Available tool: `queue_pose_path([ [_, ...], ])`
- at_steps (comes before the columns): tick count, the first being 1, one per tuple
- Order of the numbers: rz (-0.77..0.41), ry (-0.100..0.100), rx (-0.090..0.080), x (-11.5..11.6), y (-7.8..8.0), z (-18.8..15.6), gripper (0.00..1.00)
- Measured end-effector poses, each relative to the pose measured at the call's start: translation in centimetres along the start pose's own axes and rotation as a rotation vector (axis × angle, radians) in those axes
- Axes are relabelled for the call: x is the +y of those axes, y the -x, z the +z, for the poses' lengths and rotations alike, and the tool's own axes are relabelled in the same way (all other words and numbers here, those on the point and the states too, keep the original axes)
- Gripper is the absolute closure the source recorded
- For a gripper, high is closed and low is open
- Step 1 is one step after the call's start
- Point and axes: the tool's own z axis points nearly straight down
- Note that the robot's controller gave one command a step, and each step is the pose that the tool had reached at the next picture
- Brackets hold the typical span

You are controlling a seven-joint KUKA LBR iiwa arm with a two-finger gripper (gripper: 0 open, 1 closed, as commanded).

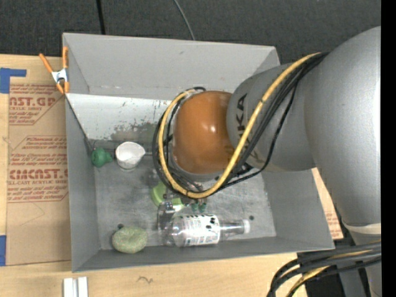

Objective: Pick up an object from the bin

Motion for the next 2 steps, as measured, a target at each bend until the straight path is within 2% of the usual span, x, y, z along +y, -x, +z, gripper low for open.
queue_pose_path([
  [1,0.027,-0.001,0.024,7.3,-1.6,3.3,0.00],
  [2,-0.258,0.001,0.024,7.0,-1.3,1.8,0.00],
])
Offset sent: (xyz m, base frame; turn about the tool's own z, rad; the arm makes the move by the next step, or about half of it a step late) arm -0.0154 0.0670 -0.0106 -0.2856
